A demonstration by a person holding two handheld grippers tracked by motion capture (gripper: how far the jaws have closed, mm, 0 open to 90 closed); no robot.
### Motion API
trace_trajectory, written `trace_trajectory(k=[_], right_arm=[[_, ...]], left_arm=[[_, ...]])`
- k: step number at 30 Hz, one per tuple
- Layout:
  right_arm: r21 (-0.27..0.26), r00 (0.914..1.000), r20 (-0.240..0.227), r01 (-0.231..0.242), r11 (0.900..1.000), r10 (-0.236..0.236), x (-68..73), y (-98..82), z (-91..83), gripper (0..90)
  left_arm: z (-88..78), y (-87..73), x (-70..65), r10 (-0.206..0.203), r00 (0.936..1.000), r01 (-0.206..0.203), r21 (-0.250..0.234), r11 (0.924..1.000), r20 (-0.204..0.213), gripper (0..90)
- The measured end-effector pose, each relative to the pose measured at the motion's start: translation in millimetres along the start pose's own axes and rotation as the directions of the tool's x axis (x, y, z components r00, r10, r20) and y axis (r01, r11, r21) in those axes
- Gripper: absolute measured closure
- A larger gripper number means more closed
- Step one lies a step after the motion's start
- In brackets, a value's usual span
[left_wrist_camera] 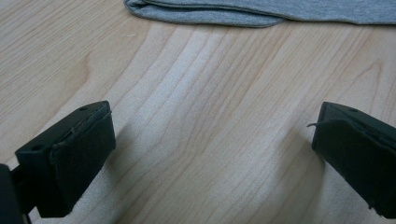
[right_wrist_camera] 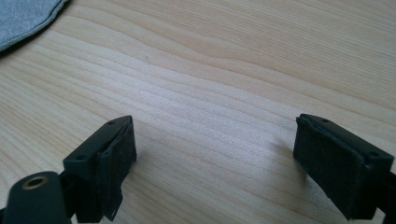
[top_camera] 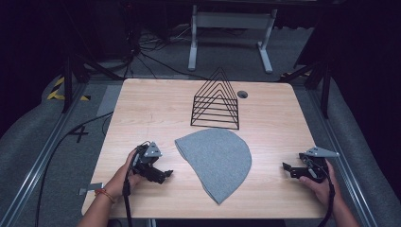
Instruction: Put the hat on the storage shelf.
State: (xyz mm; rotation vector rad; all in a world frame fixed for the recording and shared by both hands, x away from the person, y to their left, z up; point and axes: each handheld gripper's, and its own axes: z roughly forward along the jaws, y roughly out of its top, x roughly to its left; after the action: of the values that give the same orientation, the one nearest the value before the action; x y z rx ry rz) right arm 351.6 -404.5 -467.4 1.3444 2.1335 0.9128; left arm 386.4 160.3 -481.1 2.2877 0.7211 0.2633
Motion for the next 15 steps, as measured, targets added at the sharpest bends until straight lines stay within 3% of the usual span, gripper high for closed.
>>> trace_trajectory(k=[12, 15], right_arm=[[0.006, 0.9999, 0.011, -0.008, 1.000, 0.008, 1.3, -0.1, -1.2, 14.0], [0.010, 1.0000, 0.003, -0.005, 1.000, 0.005, 2.3, 1.3, -2.5, 22.2]], left_arm=[[-4.7, -5.3, 1.3, 0.006, 1.0000, -0.006, -0.001, 1.0000, 0.004, 0.1], [-5.9, -6.7, 1.4, 0.011, 0.9999, -0.011, -0.002, 0.9999, 0.005, 0.3]])
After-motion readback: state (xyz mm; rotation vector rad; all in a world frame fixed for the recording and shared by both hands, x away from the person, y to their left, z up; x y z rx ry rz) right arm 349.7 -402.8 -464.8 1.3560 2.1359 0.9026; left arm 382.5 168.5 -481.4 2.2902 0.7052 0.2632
